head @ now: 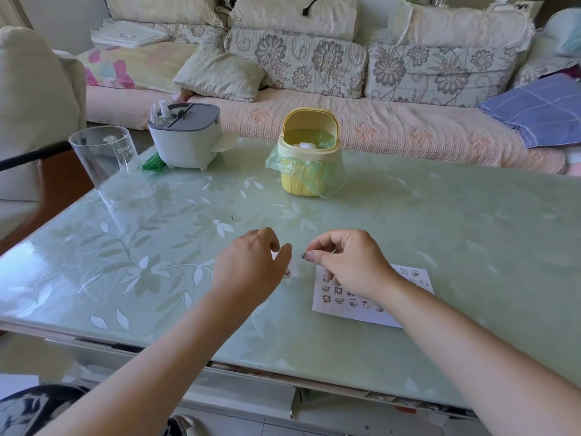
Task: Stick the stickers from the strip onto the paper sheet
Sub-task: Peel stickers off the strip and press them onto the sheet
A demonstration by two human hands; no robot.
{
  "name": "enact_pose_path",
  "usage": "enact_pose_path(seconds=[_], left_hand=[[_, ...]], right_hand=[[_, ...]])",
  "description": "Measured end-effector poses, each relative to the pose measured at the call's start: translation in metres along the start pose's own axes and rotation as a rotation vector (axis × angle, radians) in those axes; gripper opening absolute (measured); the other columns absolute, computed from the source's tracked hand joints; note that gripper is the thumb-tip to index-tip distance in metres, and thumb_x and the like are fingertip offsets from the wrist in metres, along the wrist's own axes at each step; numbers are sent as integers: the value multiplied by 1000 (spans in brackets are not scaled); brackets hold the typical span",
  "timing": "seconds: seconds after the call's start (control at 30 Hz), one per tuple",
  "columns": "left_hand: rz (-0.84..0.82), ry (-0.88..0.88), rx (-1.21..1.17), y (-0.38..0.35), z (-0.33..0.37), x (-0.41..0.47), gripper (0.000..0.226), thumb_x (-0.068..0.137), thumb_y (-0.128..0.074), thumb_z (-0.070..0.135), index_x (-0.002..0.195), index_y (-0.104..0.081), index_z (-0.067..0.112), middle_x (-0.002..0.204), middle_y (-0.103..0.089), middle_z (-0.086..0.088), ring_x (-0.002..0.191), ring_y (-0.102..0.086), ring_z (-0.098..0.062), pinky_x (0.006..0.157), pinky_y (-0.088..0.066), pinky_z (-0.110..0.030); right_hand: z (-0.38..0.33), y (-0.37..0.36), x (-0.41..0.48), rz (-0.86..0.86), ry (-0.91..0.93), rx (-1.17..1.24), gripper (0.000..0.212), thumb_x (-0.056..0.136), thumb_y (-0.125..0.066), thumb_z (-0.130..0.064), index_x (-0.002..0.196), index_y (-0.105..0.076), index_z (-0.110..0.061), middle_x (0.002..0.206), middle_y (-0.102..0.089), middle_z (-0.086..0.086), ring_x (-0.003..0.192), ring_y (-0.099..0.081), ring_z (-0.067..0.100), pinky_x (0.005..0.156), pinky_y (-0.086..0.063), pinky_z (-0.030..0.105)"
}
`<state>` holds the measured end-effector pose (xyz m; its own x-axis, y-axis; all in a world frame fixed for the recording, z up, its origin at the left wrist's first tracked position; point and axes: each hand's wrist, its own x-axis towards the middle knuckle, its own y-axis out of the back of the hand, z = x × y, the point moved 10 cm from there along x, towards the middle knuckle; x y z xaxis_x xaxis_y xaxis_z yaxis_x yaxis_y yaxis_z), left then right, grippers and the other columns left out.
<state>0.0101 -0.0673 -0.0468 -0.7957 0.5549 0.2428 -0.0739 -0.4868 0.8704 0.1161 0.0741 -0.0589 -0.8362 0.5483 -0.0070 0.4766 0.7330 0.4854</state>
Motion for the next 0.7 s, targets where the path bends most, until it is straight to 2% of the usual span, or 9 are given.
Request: enact_pose_path(seconds=[0.13, 0.27, 0.37, 0.47, 0.57, 0.7], left_hand=[[8, -132, -82, -4, 25, -3, 24, 91, -52, 48, 94, -52, 24, 86, -52, 10, 83, -52, -17, 64, -39, -31], [30, -378, -100, -9, 63, -15, 18, 90, -58, 38, 97, -56, 21, 87, -51, 9, 85, -50, -16, 67, -43, -32], [-32, -508, -115, -26, 88, -26, 14, 89, -60, 29, 99, -59, 20, 92, -53, 7, 88, -51, -18, 70, -44, -32], [-140, -572, -135, -52, 104, -33, 18, 92, -58, 27, 109, -62, 21, 105, -56, 5, 97, -51, -17, 73, -44, -30], [-247, -625, -151, -80, 118, -41, 26, 97, -51, 32, 119, -63, 23, 118, -56, 6, 109, -51, -17, 82, -48, -36], [-375, -674, -92, -114, 131, -51, 36, 100, -47, 39, 134, -56, 32, 145, -45, 6, 136, -37, -15, 101, -41, -33]], right_hand=[[11, 15, -6, -18, -81, 41, 3, 87, -77, -19, 88, -75, -18, 46, -58, -13, 41, -51, 5, 45, -41, 15], [28, 35, -12, 1, -148, 15, 1, 89, -74, -19, 89, -75, -18, 53, -61, -12, 43, -52, 5, 45, -43, 18], [46, 53, -19, 26, -204, -6, 3, 90, -72, -18, 89, -74, -17, 47, -59, -14, 38, -48, 4, 41, -38, 17], [64, 72, -28, 56, -242, -11, 3, 89, -72, -16, 87, -75, -17, 49, -59, -13, 41, -50, 7, 43, -39, 18], [80, 88, -35, 72, -262, -18, 5, 88, -73, -15, 84, -74, -17, 53, -60, -7, 47, -52, 14, 45, -42, 23], [95, 102, -46, 16, -285, -78, 4, 88, -73, -14, 84, -74, -15, 65, -66, -4, 51, -53, 14, 45, -38, 23]])
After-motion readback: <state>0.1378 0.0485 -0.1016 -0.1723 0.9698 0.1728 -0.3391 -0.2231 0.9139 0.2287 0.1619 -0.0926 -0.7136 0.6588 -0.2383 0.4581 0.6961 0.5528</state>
